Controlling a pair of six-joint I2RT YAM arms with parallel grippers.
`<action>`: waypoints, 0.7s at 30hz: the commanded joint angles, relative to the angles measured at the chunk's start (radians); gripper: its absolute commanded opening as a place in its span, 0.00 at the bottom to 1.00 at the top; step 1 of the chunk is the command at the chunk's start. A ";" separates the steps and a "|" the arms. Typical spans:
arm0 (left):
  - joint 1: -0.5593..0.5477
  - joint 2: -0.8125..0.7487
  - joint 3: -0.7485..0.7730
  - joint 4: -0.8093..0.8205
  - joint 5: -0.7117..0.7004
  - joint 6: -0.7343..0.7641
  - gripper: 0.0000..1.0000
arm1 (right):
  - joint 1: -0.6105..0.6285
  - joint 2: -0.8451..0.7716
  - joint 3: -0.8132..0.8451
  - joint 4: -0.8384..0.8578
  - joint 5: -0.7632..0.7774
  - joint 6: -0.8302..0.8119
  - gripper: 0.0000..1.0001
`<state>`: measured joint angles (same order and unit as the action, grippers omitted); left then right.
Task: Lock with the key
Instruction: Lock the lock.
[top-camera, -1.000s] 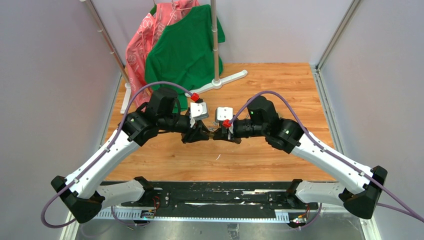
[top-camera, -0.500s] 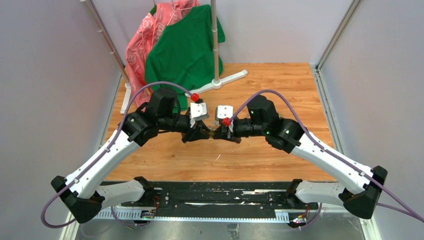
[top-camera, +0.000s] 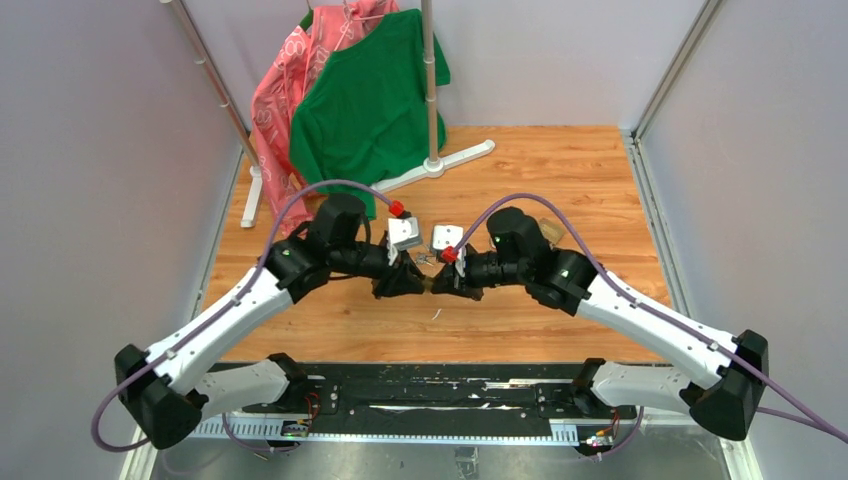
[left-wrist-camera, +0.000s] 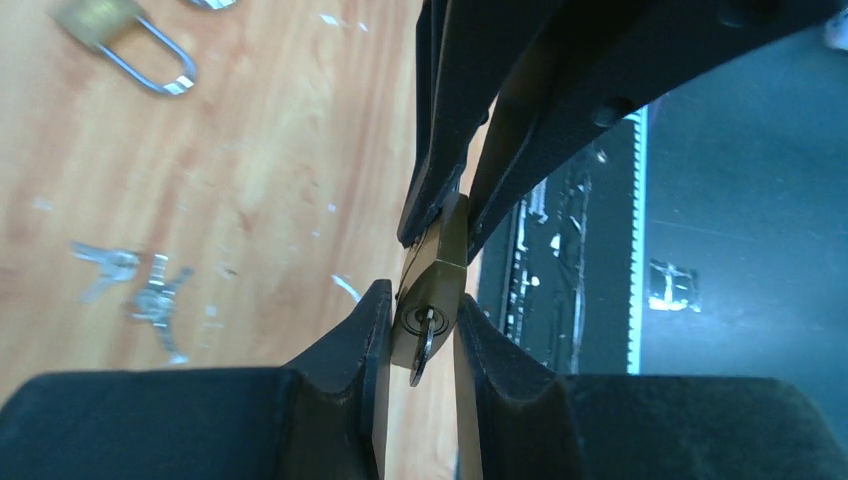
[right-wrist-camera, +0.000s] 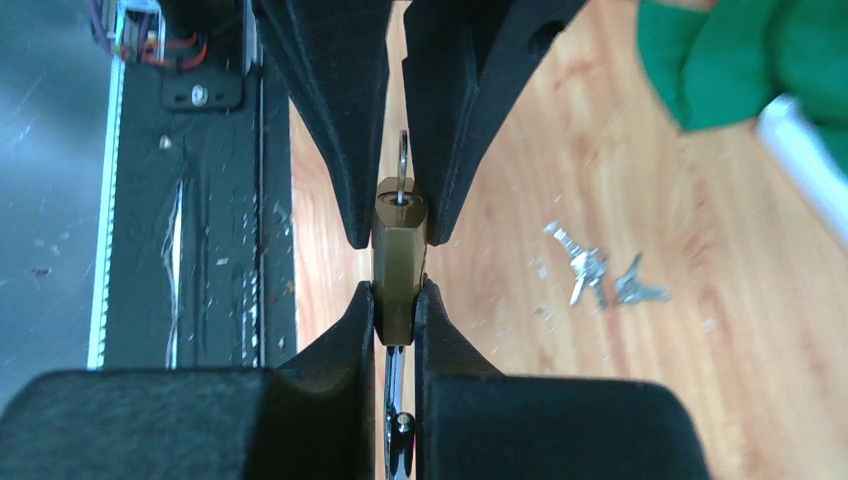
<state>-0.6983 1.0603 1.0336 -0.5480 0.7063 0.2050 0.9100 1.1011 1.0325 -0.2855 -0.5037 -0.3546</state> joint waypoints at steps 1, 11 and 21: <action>-0.013 0.067 -0.152 0.198 0.125 -0.181 0.00 | -0.013 0.003 -0.068 0.101 0.020 0.057 0.03; 0.002 0.354 -0.294 0.639 0.256 -0.251 0.00 | -0.118 0.105 -0.234 0.137 -0.076 0.133 0.34; 0.049 0.482 -0.346 0.715 0.232 -0.156 0.00 | -0.231 0.173 -0.188 0.069 -0.162 0.116 0.58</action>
<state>-0.6495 1.5261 0.6949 0.0822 0.9142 -0.0242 0.7128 1.2816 0.7940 -0.2317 -0.6277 -0.2264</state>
